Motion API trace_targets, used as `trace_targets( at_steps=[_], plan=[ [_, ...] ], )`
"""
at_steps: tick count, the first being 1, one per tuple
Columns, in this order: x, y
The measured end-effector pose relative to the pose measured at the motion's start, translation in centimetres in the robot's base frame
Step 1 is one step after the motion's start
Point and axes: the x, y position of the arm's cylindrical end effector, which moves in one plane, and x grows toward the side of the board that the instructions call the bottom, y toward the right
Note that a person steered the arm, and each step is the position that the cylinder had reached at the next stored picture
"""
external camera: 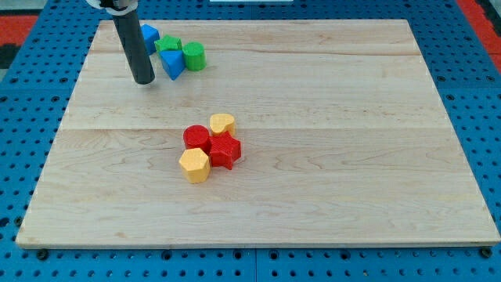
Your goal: Separate green and blue blocks on the board
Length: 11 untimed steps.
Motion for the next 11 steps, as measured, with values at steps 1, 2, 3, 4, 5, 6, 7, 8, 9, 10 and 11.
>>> trace_targets(
  at_steps=[1,2,3,4,5,6,7,8,9,10,11],
  plan=[
    [-0.2,0.0],
    [0.7,-1.8],
    [2.2,9.1],
    [2.1,8.0],
    [-2.1,-0.6],
    [-7.0,-9.7],
    [-12.3,-9.7],
    [-11.9,-3.1],
    [-9.6,3.4],
    [-7.0,5.0],
    [-5.3,7.2]
  ],
)
